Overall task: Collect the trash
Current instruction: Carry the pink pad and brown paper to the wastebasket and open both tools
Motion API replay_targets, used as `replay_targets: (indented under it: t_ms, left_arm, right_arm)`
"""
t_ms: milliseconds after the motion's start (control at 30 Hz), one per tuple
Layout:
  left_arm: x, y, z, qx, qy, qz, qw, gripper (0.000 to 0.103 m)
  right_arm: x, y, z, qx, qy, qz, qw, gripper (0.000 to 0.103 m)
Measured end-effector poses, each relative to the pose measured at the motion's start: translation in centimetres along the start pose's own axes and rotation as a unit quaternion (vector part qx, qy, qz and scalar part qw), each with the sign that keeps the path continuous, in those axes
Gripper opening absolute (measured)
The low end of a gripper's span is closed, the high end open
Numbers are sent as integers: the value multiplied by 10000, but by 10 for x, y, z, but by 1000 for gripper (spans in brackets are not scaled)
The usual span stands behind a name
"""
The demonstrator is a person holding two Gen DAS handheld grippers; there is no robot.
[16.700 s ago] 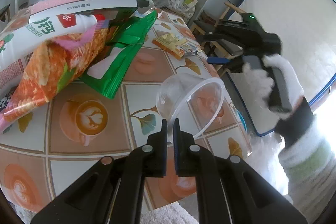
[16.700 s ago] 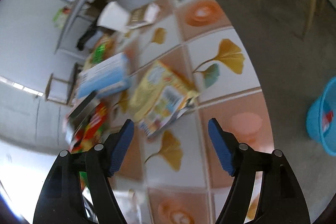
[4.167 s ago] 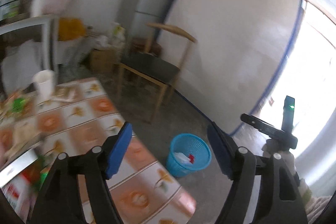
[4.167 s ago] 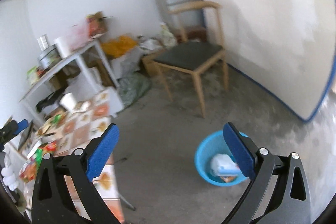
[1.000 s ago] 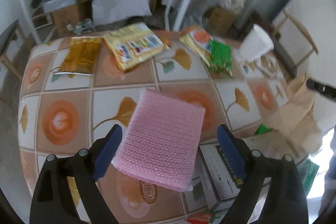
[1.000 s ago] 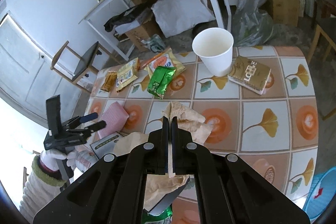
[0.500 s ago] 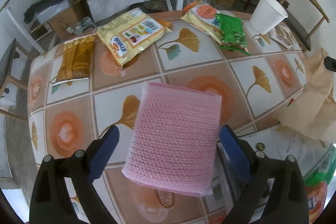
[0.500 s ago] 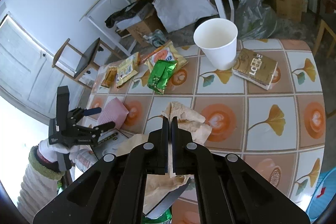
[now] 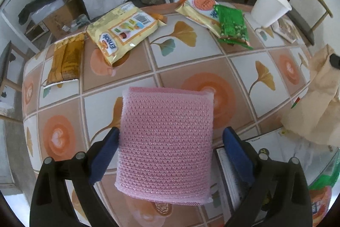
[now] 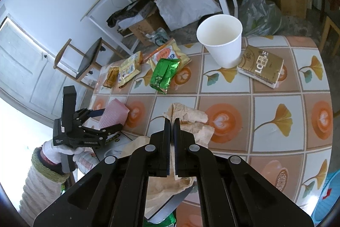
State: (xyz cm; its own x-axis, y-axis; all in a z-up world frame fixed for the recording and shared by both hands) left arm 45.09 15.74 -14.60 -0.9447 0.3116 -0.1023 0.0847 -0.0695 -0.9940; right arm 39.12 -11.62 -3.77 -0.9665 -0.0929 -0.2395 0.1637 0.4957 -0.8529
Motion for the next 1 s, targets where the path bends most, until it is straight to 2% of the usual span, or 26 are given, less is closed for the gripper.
replay_targets:
  t_ms: [100,333,633,733,900,1000]
  left_arm:
    - [-1,0,0,-42,15,18,10000,94]
    - [2,-4,-5,50,-27,205,9998,82]
    - [10,-37,-21,276,-378,862,9952,80]
    - [17,-58,-23,239,-473,1231,9910,80]
    - [35,-107,-16,223,-468,1972,9790,80]
    - [49,-132,-11,281,-466,2285,9720,80]
  right_arm:
    - [0,1,1,1,2,5,10000,2]
    - [0,1,2,-9,-16,3,10000,2]
    - [-7,-15,-15,-1,-158,261,9995,2]
    - [-8,-21,-22,67,-239,390,9989,1]
    - [-9,-35,-35,125,-339,622,9974,1]
    - [-10,-45,-41,166,-392,760,9962,1]
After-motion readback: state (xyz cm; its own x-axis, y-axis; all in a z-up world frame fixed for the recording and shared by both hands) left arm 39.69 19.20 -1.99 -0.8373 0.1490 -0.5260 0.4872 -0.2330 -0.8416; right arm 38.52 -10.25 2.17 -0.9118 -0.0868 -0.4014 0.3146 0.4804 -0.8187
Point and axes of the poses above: each gripper's, at about its wrist camera, not at the fingertips, and y roughly the way its jaws point, z to its right, x to its underside, the point moved 7 cm from there along y, roughly the way its jaws point, and after that the axes turned 13 degrees about -z, right-handed, at the moved point
